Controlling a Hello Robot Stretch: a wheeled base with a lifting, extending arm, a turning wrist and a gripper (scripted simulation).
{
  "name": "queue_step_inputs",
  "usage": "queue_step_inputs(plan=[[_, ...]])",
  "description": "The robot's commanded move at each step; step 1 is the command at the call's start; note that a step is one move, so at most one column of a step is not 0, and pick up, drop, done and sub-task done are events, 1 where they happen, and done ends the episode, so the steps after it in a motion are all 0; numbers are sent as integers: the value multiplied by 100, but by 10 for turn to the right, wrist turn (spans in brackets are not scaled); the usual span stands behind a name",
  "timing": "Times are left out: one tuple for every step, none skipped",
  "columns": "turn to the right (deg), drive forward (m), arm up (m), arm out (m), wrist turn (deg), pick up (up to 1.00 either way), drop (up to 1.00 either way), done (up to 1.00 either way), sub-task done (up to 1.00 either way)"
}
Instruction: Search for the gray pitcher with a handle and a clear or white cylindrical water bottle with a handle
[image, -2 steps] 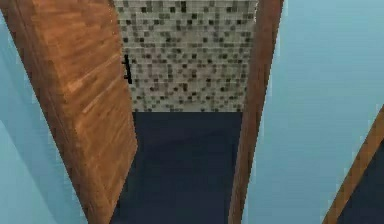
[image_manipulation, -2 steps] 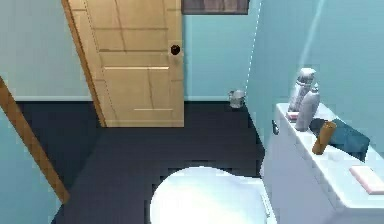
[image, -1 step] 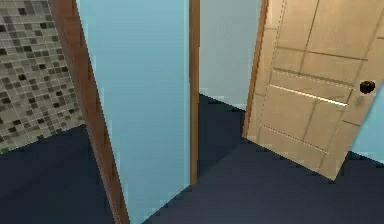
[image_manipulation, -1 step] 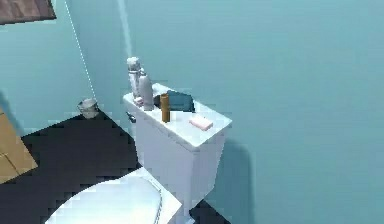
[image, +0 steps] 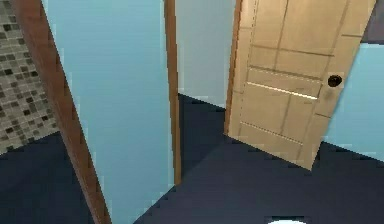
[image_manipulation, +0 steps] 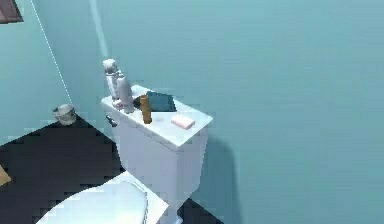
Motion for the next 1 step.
queue_step_inputs(plan=[[0,75,0,0,0,0,0,0,0]])
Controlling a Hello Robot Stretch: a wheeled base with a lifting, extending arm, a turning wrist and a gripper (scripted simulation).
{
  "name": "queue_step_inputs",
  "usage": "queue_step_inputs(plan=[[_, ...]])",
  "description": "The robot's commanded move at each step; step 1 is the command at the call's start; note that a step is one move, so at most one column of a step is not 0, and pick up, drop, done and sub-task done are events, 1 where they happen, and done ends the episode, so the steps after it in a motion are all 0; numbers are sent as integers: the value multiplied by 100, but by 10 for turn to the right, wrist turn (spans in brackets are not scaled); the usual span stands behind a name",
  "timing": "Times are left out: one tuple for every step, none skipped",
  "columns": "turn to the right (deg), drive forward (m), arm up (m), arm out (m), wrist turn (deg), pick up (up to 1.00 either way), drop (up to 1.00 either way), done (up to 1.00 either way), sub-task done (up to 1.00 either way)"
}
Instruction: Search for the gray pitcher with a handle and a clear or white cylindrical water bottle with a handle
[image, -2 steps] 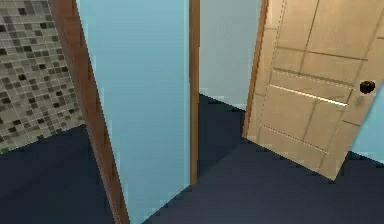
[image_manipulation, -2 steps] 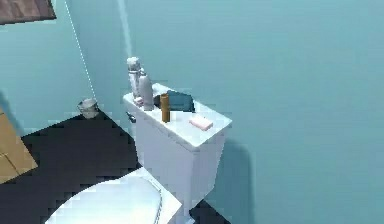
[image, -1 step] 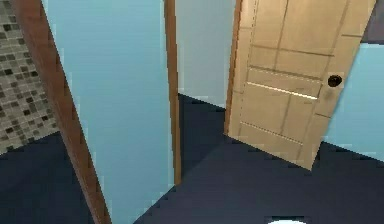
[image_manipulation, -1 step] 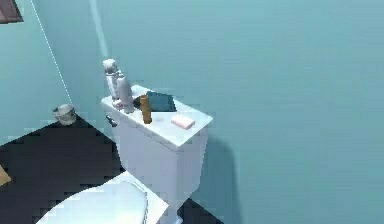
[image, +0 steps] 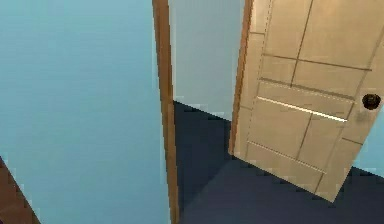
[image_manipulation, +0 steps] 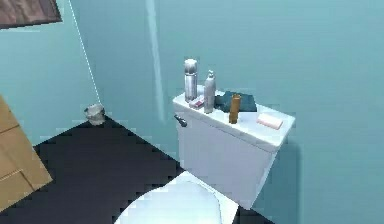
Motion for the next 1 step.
queue_step_inputs(plan=[[30,0,0,0,0,0,0,0,0]])
